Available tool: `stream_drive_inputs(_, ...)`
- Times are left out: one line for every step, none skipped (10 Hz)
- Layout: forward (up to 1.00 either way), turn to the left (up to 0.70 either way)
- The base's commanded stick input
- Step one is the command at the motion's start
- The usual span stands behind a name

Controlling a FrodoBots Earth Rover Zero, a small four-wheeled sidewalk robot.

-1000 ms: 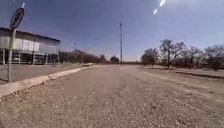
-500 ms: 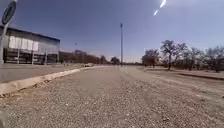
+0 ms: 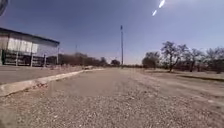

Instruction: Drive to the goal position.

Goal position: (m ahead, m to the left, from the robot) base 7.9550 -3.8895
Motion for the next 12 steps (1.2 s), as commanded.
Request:
stream_drive_inputs(0.7,0.0)
stream_drive_inputs(0.7,0.0)
stream_drive_inputs(0.7,0.0)
stream_drive_inputs(0.7,0.0)
stream_drive_inputs(0.7,0.0)
stream_drive_inputs(0.7,0.0)
stream_drive_inputs(0.7,0.0)
stream_drive_inputs(0.7,0.0)
stream_drive_inputs(0.7,0.0)
stream_drive_inputs(0.7,0.0)
stream_drive_inputs(0.7,0.0)
stream_drive_inputs(0.7,0.0)
